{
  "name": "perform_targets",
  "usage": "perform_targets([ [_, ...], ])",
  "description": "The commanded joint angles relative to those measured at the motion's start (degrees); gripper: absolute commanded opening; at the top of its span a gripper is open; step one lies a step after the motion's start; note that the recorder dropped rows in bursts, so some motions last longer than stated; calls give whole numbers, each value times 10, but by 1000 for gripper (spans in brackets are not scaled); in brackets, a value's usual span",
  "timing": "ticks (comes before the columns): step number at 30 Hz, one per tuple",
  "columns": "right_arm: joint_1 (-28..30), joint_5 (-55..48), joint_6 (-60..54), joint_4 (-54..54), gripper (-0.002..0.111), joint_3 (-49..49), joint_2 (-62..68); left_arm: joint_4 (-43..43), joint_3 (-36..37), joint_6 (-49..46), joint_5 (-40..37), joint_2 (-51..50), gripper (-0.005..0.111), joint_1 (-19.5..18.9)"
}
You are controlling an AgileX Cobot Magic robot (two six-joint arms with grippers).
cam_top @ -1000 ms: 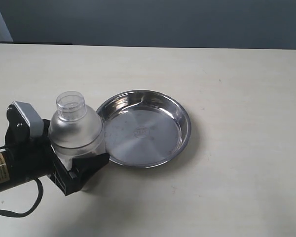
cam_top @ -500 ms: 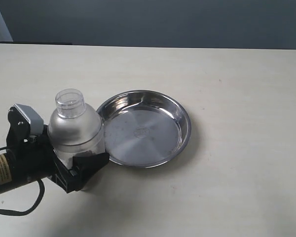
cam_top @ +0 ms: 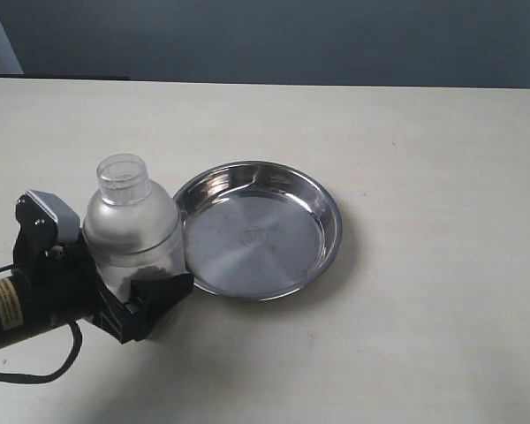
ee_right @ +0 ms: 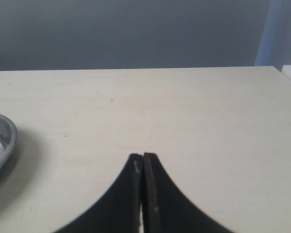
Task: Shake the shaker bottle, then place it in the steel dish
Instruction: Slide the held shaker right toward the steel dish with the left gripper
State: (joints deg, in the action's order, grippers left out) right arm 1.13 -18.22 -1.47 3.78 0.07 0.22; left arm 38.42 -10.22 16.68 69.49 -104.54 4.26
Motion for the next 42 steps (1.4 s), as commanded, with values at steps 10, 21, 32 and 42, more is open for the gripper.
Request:
perform_targets([
  [10, 1, 7, 0, -1, -1, -1, -2, -9, -2, 25, 5, -2, 87, 5],
  [21, 1, 7, 0, -1, -1, -1, -2, 7, -2, 25, 5, -2, 8, 5],
  [32, 1, 7, 0, -1, -1, -1, -2, -13, -2, 26, 5, -2, 0, 5],
  [42, 1, 7, 0, -1, -1, -1, -2, -15, -2, 46, 5, -2, 0, 5],
])
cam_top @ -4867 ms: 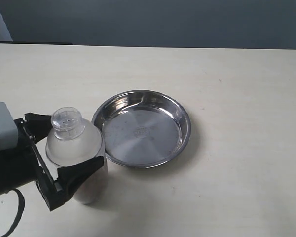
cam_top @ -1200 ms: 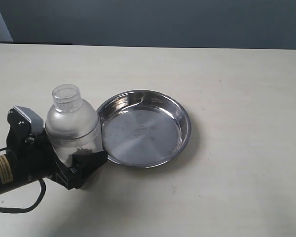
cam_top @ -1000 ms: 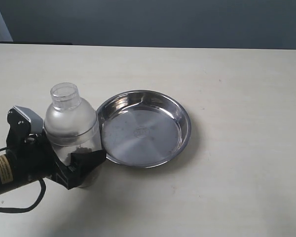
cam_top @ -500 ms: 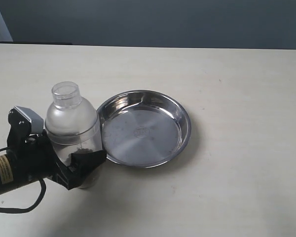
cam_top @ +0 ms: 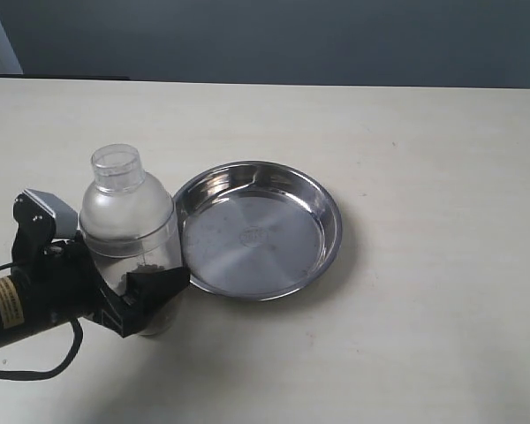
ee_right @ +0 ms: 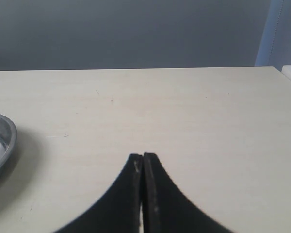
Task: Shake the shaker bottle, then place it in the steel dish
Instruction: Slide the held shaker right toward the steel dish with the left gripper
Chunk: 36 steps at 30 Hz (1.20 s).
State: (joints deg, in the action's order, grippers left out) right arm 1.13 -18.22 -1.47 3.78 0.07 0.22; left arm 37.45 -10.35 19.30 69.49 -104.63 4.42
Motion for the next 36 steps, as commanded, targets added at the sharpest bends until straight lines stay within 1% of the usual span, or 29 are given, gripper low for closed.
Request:
perform_targets([
  [1, 1, 7, 0, -1, -1, -1, -2, -5, 0, 22, 5, -1, 0, 3],
  [7, 1, 7, 0, -1, -1, -1, -2, 17, 0, 25, 5, -1, 0, 3],
  [10, 1, 7, 0, -1, -1, -1, -2, 24, 0, 11, 5, -1, 0, 3],
  [24, 1, 7, 0, -1, -1, -1, -2, 17, 0, 15, 5, -1, 0, 3],
  [27, 1, 7, 0, -1, -1, -1, -2, 65, 0, -7, 5, -1, 0, 3],
  [29, 1, 7, 0, -1, -1, -1, -2, 77, 0, -15, 5, 0, 0, 3],
  [32, 1, 7, 0, -1, -1, -1, -2, 73, 0, -15, 5, 0, 0, 3],
  [36, 1, 7, 0, -1, -1, -1, -2, 48, -1, -11, 5, 0, 0, 3],
])
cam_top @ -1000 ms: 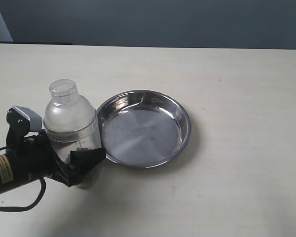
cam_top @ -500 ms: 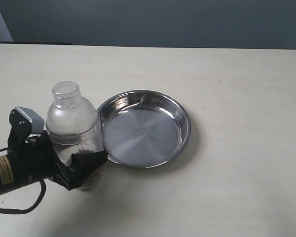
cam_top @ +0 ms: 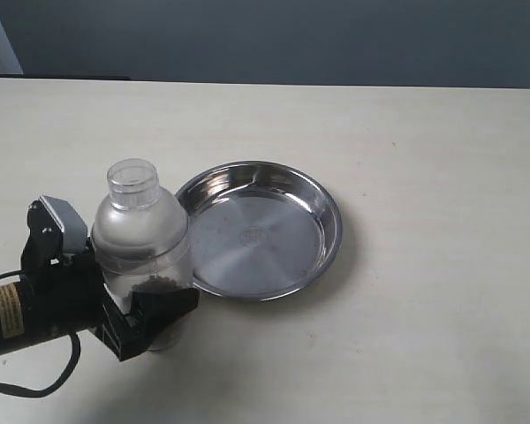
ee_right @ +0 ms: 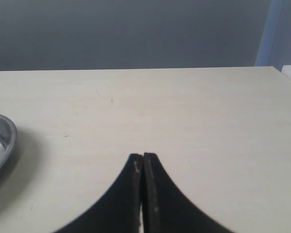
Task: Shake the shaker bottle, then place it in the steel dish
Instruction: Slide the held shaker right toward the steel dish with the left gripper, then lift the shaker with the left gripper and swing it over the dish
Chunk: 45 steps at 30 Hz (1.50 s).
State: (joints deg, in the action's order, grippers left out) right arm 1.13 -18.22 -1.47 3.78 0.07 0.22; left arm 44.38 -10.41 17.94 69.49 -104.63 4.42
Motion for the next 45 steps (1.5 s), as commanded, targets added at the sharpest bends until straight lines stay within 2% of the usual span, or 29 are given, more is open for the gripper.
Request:
perform_targets([
  [1, 1, 7, 0, -1, -1, -1, -2, -29, -1, 0, 5, 0, 0, 3],
  [9, 1, 7, 0, -1, -1, -1, -2, -72, -1, -1, 5, 25, 0, 3],
  [17, 1, 7, 0, -1, -1, -1, -2, -79, 0, 4, 5, 122, 0, 3],
  [22, 1, 7, 0, -1, -1, -1, -2, -93, -2, 51, 5, 188, 0, 3],
  [26, 1, 7, 0, -1, -1, -1, -2, -65, -69, 123, 5, 251, 0, 3],
  [28, 1, 7, 0, -1, -1, -1, -2, -32, -108, 158, -39, 260, 0, 4],
  [31, 1, 7, 0, -1, -1, -1, -2, -13, -138, 175, -150, 243, 0, 32],
  [32, 1, 7, 0, -1, -1, -1, -2, -16, -139, 167, -159, 230, 0, 44],
  [34, 1, 7, 0, -1, -1, -1, -2, -22, -148, 166, -124, 215, 0, 59],
  [36, 1, 7, 0, -1, -1, -1, -2, -23, -176, 186, -57, 232, 0, 61],
  [38, 1, 7, 0, -1, -1, -1, -2, -13, -203, 198, -56, 259, 0, 63],
  [40, 1, 7, 0, -1, -1, -1, -2, -22, -211, 189, -160, 262, 0, 82],
  [42, 1, 7, 0, -1, -1, -1, -2, -41, -208, 179, -283, 216, 0, 114],
  [43, 1, 7, 0, -1, -1, -1, -2, -44, -208, 183, -288, 191, 0, 122],
  [45, 1, 7, 0, -1, -1, -1, -2, -23, -221, 191, -200, 182, 0, 135],
])
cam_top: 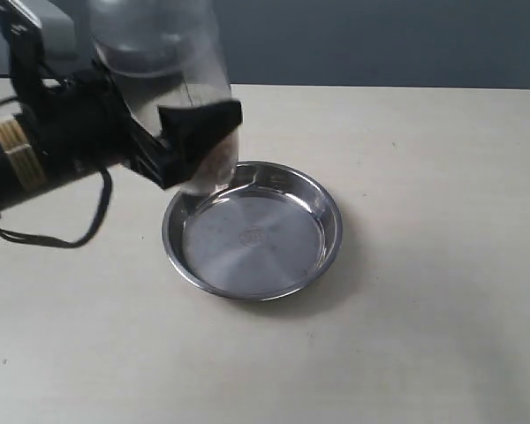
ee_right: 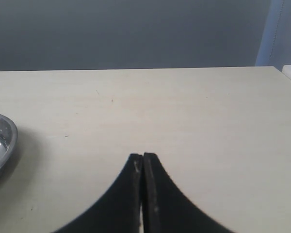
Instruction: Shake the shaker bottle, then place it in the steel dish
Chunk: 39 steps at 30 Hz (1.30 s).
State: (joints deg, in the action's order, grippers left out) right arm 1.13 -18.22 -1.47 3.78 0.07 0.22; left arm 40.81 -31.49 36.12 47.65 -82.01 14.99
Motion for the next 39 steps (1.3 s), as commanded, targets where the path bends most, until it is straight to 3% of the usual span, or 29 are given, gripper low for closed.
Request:
perform_targets([
  [1, 1, 7, 0, -1, -1, -1, -2, 19, -24, 7, 50, -34, 0, 33],
  [3, 1, 7, 0, -1, -1, -1, -2, 8, -66, 7, 44, 3, 0, 40],
  [5, 1, 7, 0, -1, -1, -1, -2, -9, -88, 7, -29, 24, 0, 46],
  [8, 1, 7, 0, -1, -1, -1, -2, -17, -75, 2, -96, -14, 0, 59],
  [14, 1, 7, 0, -1, -1, -1, -2, -42, -97, -9, 20, 24, 0, 63],
  [15, 1, 7, 0, -1, -1, -1, -2, -41, -105, -19, -1, 40, 0, 63],
  [16, 1, 7, 0, -1, -1, -1, -2, -42, -95, -26, -77, 25, 0, 78],
  [18, 1, 7, 0, -1, -1, -1, -2, -66, -66, -40, -102, -40, 0, 92],
  [20, 1, 7, 0, -1, -1, -1, -2, -78, -55, -35, -49, -67, 0, 92],
  [23, 1, 7, 0, -1, -1, -1, -2, -77, -76, -43, 34, -16, 0, 92],
  [25, 1, 7, 0, -1, -1, -1, -2, -100, -75, -79, -96, 2, 0, 92],
  [26, 1, 7, 0, -1, -1, -1, -2, -113, -62, -77, -106, -20, 0, 92],
  [28, 1, 7, 0, -1, -1, -1, -2, -103, -54, -73, -22, -31, 0, 92],
  [29, 1, 7, 0, -1, -1, -1, -2, -94, -65, -73, 13, 10, 0, 92],
  [32, 1, 7, 0, -1, -1, -1, -2, -136, -48, -115, -140, -20, 0, 122],
  [33, 1, 7, 0, -1, -1, -1, -2, -142, -31, -101, -124, -66, 0, 126],
  [35, 1, 7, 0, -1, -1, -1, -2, -129, -43, -111, 1, -24, 0, 126],
  [37, 1, 7, 0, -1, -1, -1, -2, -169, -84, -144, -64, 39, 0, 126],
  [38, 1, 7, 0, -1, -1, -1, -2, -173, -74, -145, -118, 24, 0, 126],
  [39, 1, 7, 0, -1, -1, -1, -2, -173, -55, -140, -123, -7, 0, 126],
])
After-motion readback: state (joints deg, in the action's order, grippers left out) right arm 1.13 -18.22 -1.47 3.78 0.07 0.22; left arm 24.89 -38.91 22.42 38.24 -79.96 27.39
